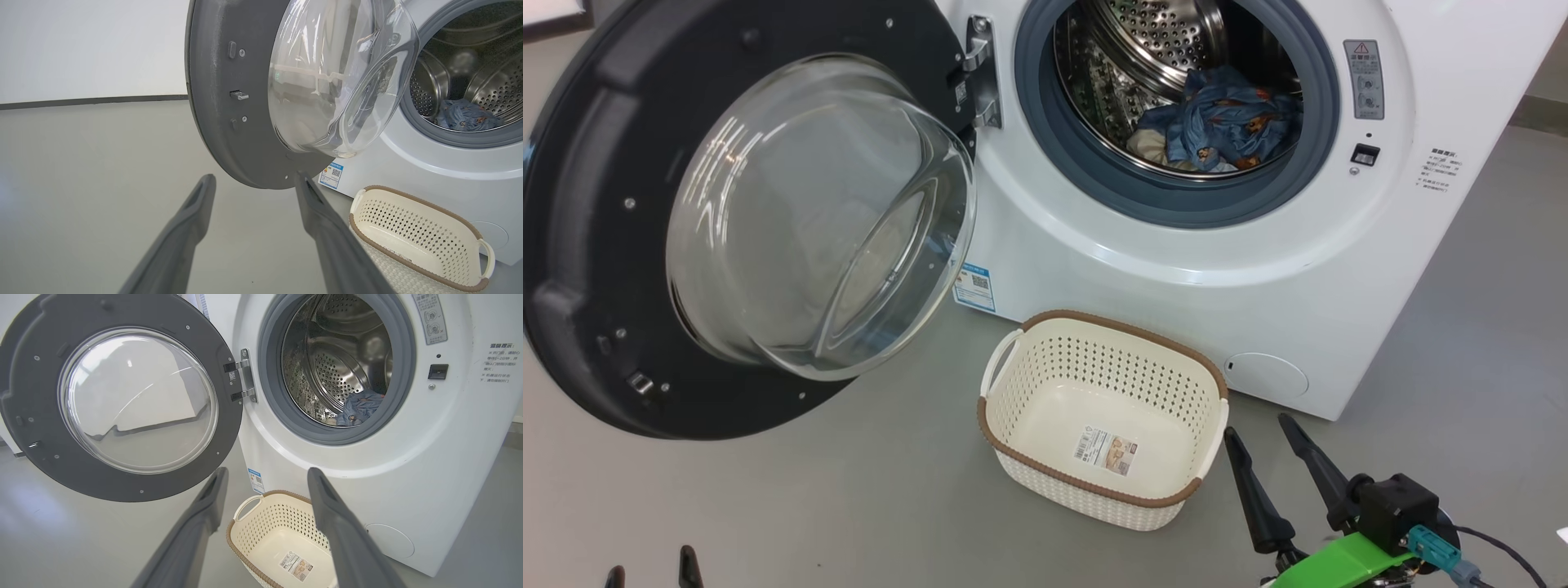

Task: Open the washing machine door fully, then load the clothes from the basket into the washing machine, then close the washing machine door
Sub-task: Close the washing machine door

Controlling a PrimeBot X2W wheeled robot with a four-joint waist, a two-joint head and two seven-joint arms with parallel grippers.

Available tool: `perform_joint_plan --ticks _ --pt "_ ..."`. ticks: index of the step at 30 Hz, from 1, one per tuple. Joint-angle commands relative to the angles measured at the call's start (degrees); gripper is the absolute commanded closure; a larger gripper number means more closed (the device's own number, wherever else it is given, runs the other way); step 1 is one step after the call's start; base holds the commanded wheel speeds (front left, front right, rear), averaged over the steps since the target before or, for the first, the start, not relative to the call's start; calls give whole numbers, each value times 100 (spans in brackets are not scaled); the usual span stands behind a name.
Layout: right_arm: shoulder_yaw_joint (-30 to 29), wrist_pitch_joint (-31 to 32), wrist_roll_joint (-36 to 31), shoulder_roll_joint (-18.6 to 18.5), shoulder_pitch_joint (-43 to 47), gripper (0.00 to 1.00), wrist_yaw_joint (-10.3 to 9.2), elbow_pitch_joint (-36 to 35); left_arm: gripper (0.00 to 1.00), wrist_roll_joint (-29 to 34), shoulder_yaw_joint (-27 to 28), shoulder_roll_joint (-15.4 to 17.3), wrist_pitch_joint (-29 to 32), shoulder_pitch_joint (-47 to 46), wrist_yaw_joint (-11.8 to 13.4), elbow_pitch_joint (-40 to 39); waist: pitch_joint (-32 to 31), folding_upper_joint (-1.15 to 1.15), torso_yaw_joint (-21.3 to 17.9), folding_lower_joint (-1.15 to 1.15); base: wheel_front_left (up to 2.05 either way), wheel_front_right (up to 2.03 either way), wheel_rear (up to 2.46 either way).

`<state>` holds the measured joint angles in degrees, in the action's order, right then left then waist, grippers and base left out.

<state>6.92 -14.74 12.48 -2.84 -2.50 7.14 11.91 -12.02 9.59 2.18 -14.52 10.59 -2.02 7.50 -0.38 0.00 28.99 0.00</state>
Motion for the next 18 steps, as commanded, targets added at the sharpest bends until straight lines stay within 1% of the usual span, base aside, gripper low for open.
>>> perform_joint_plan --ticks 1,13,14,15,16,18 --pt "178 -26 -100 -4 -252 0 35 -117 0 -33 221 70 -48 -129 40 -99 7 0 5 0 0 0 0" --pt "211 -26 -97 -4 -305 0 35 -81 0 -56 318 70 -48 -130 6 -71 21 0 10 0 0 0 0" --pt "209 -26 -101 -4 -302 0 35 -83 21 -57 318 70 -48 -136 -6 -65 23 0 9 0 0 0 0" --pt "204 -26 -104 -4 -297 0 35 -87 66 -63 317 70 -48 -143 -23 -62 25 0 7 0 0 0 0" --pt "199 -26 -106 -4 -292 0 35 -90 100 -54 309 70 -48 -148 -54 -63 27 0 6 0 0 0 0" --pt "188 -26 -113 -4 -277 0 35 -99 100 -104 311 70 -48 -151 -98 -34 32 0 5 0 0 0 0"
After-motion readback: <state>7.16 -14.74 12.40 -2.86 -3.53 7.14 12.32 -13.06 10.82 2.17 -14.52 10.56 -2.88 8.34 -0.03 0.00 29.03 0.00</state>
